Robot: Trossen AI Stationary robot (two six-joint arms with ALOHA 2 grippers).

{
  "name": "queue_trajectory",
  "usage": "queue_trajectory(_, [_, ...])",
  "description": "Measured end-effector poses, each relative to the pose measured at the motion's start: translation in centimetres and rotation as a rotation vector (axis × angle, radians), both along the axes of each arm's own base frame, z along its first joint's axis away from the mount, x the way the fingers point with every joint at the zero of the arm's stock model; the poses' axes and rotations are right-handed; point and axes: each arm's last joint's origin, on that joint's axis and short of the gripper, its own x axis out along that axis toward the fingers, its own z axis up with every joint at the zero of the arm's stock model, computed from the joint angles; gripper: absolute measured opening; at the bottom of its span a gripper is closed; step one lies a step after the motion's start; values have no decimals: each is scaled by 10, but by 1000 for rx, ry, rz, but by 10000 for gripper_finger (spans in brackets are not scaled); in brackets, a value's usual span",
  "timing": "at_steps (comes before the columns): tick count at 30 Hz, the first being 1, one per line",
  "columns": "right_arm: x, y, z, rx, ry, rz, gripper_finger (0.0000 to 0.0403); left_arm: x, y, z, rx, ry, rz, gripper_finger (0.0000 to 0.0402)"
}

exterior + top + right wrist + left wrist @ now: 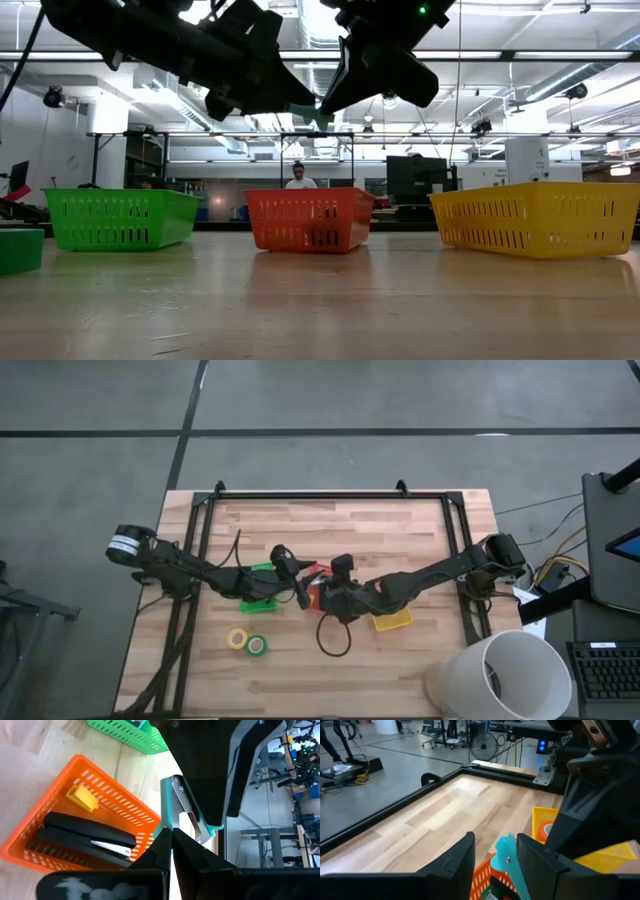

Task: Pick and place Stapler, Stapler remover, tape
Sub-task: Put the light blue staple remover into the green bin

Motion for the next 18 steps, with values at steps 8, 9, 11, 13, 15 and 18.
queue_trajectory(8, [0, 1, 0, -4, -1, 2, 8, 1, -1, 2, -33, -16, -20, 147])
queue_trajectory(9, [0, 1, 0, -4, -1, 3, 8, 1, -1, 2, -33, -16, -20, 147])
queue_trajectory(11, [0, 2, 0, -5, 0, 5, 8, 0, -1, 1, -34, -15, -21, 147])
queue_trajectory(13, [-1, 3, 0, -5, -1, 7, 8, 0, -1, 1, -37, -14, -30, 144])
queue_trajectory(15, [-1, 3, 0, -5, -3, 9, 8, 0, -1, 1, -39, -15, -37, 135])
queue_trajectory(18, [0, 3, 0, -5, -5, 10, 8, 0, -1, 1, -40, -16, -39, 111])
